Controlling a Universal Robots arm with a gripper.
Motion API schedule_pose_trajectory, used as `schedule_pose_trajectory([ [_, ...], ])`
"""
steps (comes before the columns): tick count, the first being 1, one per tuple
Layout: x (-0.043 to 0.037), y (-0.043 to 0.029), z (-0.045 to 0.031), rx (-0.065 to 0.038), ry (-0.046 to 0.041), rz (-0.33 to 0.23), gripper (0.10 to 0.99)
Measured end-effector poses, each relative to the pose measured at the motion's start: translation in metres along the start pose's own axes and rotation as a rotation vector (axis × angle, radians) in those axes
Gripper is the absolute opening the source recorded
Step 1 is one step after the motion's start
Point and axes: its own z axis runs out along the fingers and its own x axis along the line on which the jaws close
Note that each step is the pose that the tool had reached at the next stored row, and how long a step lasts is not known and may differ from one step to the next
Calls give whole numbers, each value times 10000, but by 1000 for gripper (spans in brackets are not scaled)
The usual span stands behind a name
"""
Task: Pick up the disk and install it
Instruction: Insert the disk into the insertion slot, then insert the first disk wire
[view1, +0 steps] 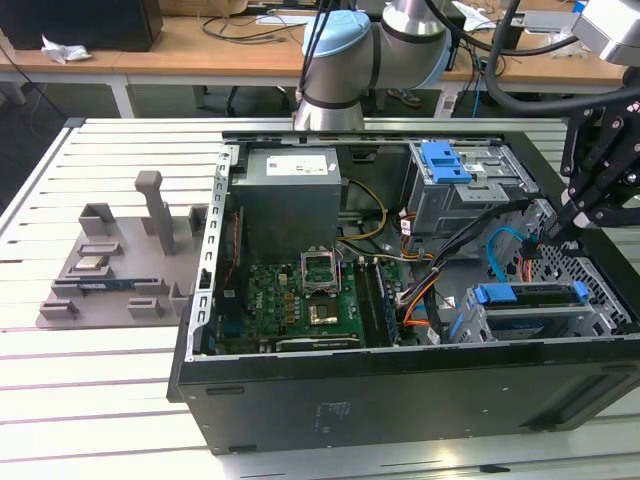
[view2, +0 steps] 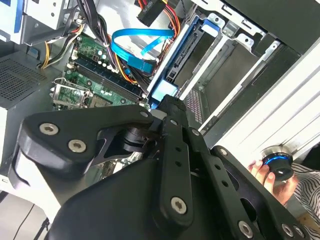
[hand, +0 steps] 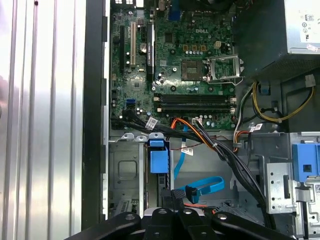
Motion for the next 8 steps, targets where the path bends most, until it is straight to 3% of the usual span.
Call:
schedule_pose_trajectory([
  [4,0,-1,0,0,0,0,106],
  [8,-10,-107,-5,0,5,0,106],
])
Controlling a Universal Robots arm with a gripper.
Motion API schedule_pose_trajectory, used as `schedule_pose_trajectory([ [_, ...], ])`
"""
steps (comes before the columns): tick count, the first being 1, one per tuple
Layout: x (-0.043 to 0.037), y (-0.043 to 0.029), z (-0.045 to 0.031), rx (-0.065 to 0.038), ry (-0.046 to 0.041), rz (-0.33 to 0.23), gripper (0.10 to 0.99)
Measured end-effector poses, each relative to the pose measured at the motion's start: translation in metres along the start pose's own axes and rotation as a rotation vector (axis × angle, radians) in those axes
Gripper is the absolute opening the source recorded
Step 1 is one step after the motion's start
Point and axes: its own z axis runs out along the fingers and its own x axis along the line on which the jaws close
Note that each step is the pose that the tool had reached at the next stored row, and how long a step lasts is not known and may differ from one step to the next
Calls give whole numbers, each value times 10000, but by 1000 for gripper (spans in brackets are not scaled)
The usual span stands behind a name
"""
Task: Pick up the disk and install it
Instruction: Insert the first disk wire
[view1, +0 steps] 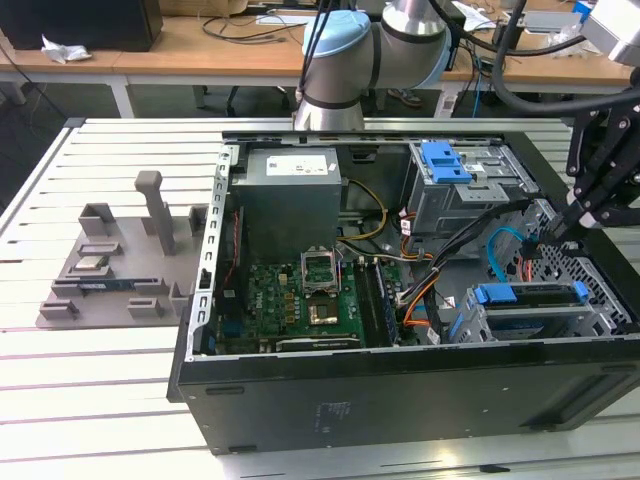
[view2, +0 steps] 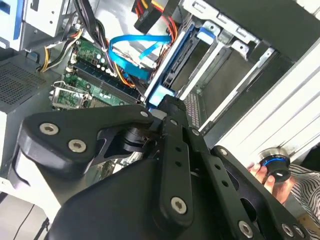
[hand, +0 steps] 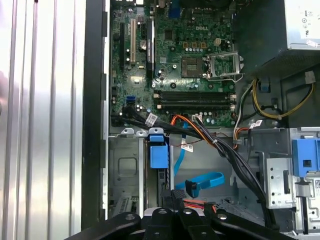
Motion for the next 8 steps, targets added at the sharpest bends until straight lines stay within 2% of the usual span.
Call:
schedule_pose_trajectory([
  [2,-31,-79,-5,1,43,5,106],
  [8,-58,-176,-11,1,85,9,106],
])
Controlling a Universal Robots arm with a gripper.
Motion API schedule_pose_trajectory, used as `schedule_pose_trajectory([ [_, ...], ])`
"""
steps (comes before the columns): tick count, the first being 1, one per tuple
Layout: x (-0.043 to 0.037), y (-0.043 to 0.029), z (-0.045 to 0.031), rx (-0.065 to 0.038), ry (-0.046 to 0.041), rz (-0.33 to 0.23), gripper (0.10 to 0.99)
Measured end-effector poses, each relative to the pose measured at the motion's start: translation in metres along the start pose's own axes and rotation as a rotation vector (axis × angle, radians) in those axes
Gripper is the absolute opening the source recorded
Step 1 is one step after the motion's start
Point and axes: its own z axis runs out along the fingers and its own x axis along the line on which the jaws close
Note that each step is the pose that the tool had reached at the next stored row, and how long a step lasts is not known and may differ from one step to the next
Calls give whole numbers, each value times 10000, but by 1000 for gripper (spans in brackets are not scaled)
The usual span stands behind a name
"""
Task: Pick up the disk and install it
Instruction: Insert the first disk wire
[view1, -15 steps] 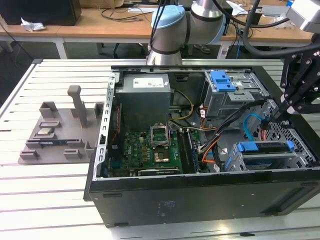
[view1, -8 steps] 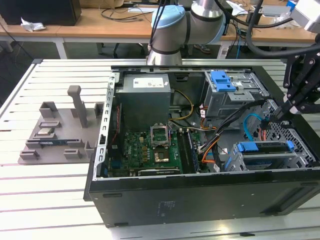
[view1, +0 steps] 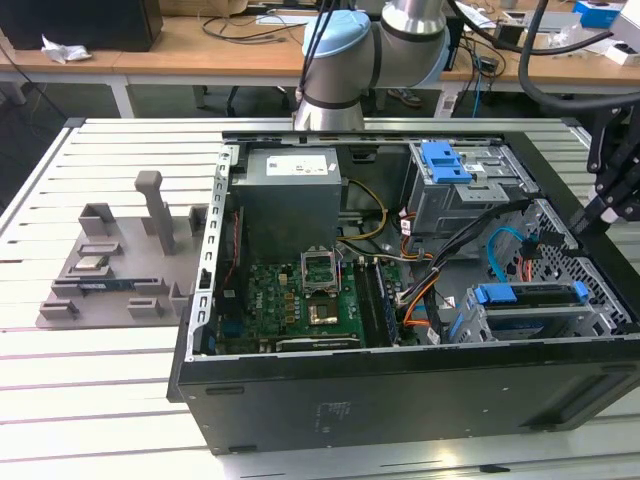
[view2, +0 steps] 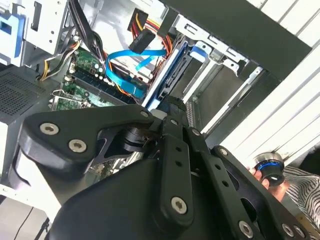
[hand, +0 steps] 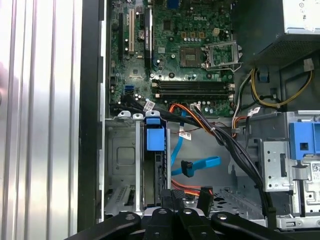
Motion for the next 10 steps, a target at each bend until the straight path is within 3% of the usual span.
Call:
schedule_pose_trajectory([
  [3,-4,-30,-1,1,4,0,106],
  [10,-45,-185,-7,1,57,6,106],
])
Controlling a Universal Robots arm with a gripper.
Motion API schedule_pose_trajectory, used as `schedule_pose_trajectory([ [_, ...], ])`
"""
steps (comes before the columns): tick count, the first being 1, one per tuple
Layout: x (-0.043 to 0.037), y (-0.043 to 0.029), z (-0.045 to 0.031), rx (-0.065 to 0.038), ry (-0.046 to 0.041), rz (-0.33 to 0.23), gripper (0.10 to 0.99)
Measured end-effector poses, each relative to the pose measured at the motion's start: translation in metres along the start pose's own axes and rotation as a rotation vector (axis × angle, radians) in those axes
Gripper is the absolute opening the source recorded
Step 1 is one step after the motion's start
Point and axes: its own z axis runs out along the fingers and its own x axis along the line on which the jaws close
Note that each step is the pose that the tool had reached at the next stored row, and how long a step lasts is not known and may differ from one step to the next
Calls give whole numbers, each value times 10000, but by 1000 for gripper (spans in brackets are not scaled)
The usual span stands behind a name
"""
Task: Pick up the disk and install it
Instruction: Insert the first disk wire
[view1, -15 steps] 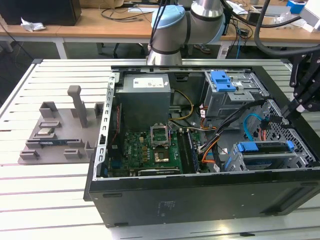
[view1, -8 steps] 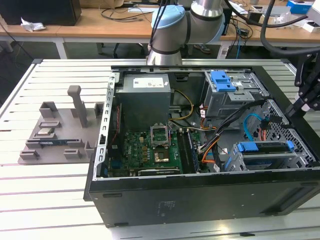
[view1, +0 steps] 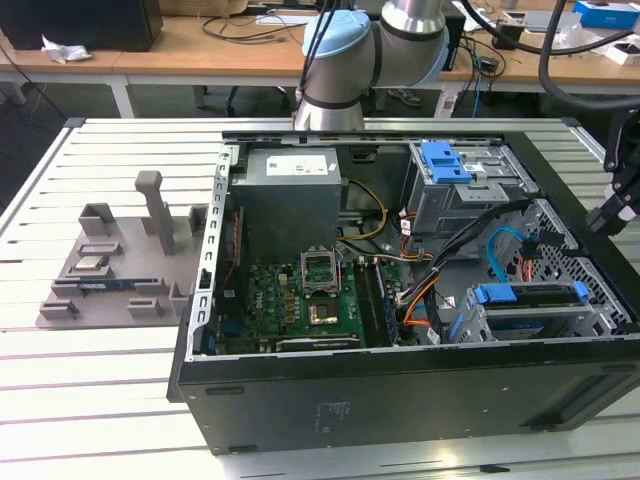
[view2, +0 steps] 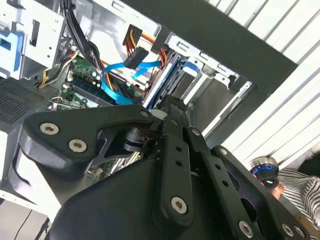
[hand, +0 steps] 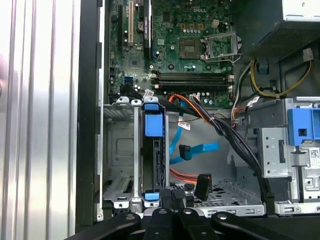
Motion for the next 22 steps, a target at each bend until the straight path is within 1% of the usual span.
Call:
schedule_pose_trajectory([
  [2,-42,-65,3,2,59,6,106],
  [3,-95,-102,20,2,118,12,106],
  [4,-149,-106,49,2,160,16,106],
  [6,-218,-108,76,4,195,19,106],
  [7,-309,-96,113,3,240,24,106],
  [9,-367,-64,146,5,287,30,106],
  [12,-436,12,212,6,360,37,106],
  [13,-452,36,235,6,364,38,106],
  [17,-508,86,308,6,364,37,106],
  [18,-514,94,320,6,363,36,106],
  [20,-536,109,369,6,362,37,106],
  [22,-546,110,390,6,363,35,106],
])
